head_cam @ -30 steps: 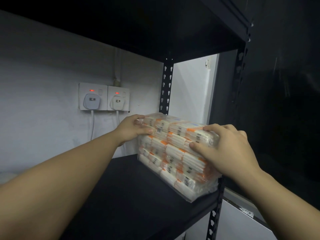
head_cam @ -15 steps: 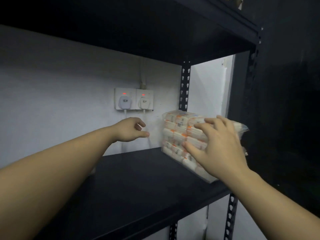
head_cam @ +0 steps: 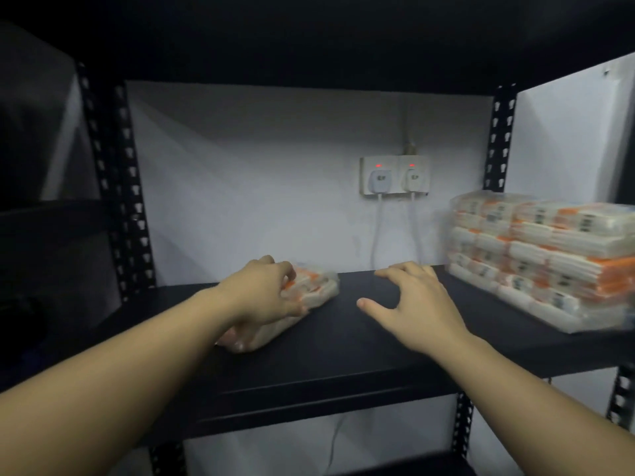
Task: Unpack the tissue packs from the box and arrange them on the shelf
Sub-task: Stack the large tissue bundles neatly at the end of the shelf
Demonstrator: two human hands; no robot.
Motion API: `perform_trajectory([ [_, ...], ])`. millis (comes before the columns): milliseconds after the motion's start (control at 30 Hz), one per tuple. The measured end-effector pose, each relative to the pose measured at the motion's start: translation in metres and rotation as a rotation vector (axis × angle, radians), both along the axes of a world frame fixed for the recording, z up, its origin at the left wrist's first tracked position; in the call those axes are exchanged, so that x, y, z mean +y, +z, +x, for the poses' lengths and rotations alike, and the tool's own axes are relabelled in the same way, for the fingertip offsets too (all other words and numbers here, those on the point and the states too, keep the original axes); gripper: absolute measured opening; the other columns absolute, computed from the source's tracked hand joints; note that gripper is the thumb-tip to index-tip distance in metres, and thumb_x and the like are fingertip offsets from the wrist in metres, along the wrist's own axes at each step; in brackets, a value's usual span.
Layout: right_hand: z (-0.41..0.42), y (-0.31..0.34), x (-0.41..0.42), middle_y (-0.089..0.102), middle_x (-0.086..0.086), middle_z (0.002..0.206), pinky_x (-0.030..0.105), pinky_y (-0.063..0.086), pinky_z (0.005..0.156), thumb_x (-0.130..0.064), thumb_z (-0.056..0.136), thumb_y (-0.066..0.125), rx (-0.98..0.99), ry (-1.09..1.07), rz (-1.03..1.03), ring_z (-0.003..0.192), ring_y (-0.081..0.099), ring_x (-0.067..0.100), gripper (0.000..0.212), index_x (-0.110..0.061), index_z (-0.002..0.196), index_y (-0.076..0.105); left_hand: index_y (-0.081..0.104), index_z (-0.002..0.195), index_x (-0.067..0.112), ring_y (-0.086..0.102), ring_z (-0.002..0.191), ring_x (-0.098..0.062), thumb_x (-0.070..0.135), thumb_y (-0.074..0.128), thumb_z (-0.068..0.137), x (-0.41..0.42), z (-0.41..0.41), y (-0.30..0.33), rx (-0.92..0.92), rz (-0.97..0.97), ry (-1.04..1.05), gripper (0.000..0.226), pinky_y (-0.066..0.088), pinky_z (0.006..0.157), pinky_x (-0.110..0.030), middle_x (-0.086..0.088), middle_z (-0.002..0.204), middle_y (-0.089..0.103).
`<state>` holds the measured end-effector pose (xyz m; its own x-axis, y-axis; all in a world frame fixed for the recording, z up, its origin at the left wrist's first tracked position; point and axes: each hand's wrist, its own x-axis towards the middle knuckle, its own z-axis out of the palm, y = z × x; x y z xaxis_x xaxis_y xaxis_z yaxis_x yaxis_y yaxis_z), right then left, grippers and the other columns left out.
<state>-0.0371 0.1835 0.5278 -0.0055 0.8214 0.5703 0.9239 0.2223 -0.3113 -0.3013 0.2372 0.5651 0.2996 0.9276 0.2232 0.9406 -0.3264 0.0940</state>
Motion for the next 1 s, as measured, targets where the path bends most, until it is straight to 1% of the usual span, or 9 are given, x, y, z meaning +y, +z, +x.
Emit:
perform_trajectory([
  [167,-0.031,-0.005,0.012,0.054,-0.008,0.139,0.040,0.042,0.108,-0.068,0.085,0.063,0.036,0.069,-0.036,0.135,0.039,0.016,0.067,-0.030,0.141,0.057,0.034,0.150,0.049,0.050,0.126,-0.033,0.073,0.057,0.087,-0.010,-0.021,-0.018,0.010,0.036,0.128,0.071,0.047,0.105,-0.049,-0.007,0.134,0.047],
  [433,-0.044,-0.008,0.036,0.048,-0.006,0.143,0.036,0.041,0.110,-0.072,0.078,0.069,0.114,0.210,-0.142,0.137,0.042,0.018,0.081,-0.034,0.147,0.049,0.045,0.134,0.051,0.061,0.108,-0.011,0.055,0.074,0.087,-0.014,-0.065,-0.013,-0.156,-0.086,-0.139,0.055,0.049,0.100,-0.034,0.014,0.122,0.062],
  [533,-0.043,-0.008,0.043,0.043,-0.010,0.147,0.037,0.041,0.111,-0.077,0.070,0.073,0.136,0.275,-0.212,0.135,0.043,0.015,0.096,-0.040,0.152,0.040,0.046,0.144,0.055,0.035,0.148,-0.014,0.046,0.071,0.093,-0.013,-0.080,-0.017,-0.203,-0.107,-0.182,0.057,0.027,0.122,-0.032,0.009,0.156,0.044],
  [600,-0.043,-0.006,0.045,0.040,-0.015,0.144,0.030,0.041,0.104,-0.070,0.067,0.081,0.172,0.351,-0.274,0.127,0.045,0.010,0.103,-0.043,0.154,0.034,0.039,0.148,0.059,0.012,0.158,-0.016,0.054,0.071,0.090,-0.010,-0.088,-0.025,-0.248,-0.076,-0.132,0.067,0.019,0.126,-0.038,0.001,0.168,0.026],
  [633,-0.042,-0.005,0.047,0.039,-0.017,0.144,0.030,0.040,0.104,-0.067,0.065,0.085,0.193,0.383,-0.307,0.126,0.044,0.008,0.107,-0.045,0.155,0.032,0.033,0.149,0.061,0.014,0.158,-0.018,0.065,0.072,0.083,-0.009,-0.092,-0.029,-0.281,-0.062,-0.094,0.077,0.023,0.125,-0.041,-0.001,0.168,0.025],
  [700,-0.040,-0.004,0.051,0.040,-0.019,0.148,0.034,0.041,0.111,-0.065,0.058,0.090,0.225,0.424,-0.366,0.130,0.046,0.008,0.113,-0.050,0.154,0.032,0.026,0.154,0.055,0.033,0.151,-0.021,0.078,0.075,0.069,-0.009,-0.100,-0.035,-0.359,-0.071,-0.008,0.101,0.034,0.119,-0.038,0.002,0.163,0.035],
  [767,-0.039,-0.004,0.055,0.050,-0.022,0.142,0.035,0.045,0.111,-0.058,0.058,0.093,0.247,0.446,-0.411,0.125,0.054,0.005,0.106,-0.051,0.149,0.039,0.032,0.155,0.046,0.049,0.136,-0.019,0.072,0.083,0.064,-0.008,-0.104,-0.036,-0.452,-0.115,0.048,0.108,0.040,0.107,-0.030,0.004,0.154,0.047],
  [867,-0.037,-0.005,0.054,0.063,-0.026,0.122,0.021,0.051,0.097,-0.039,0.064,0.095,0.288,0.473,-0.416,0.106,0.063,-0.004,0.077,-0.055,0.126,0.052,0.043,0.149,0.038,0.055,0.119,-0.014,0.063,0.092,0.056,-0.003,-0.104,-0.038,-0.561,-0.137,0.062,0.108,0.043,0.100,-0.028,0.006,0.139,0.056],
  [1000,-0.029,-0.003,0.050,0.063,-0.025,0.119,0.022,0.052,0.095,-0.044,0.059,0.097,0.309,0.432,-0.371,0.107,0.063,-0.001,0.085,-0.042,0.133,0.057,0.047,0.146,0.032,0.062,0.104,-0.010,0.055,0.099,0.043,0.003,-0.097,-0.036,-0.723,-0.132,0.073,0.118,0.049,0.083,-0.022,0.002,0.129,0.059],
])
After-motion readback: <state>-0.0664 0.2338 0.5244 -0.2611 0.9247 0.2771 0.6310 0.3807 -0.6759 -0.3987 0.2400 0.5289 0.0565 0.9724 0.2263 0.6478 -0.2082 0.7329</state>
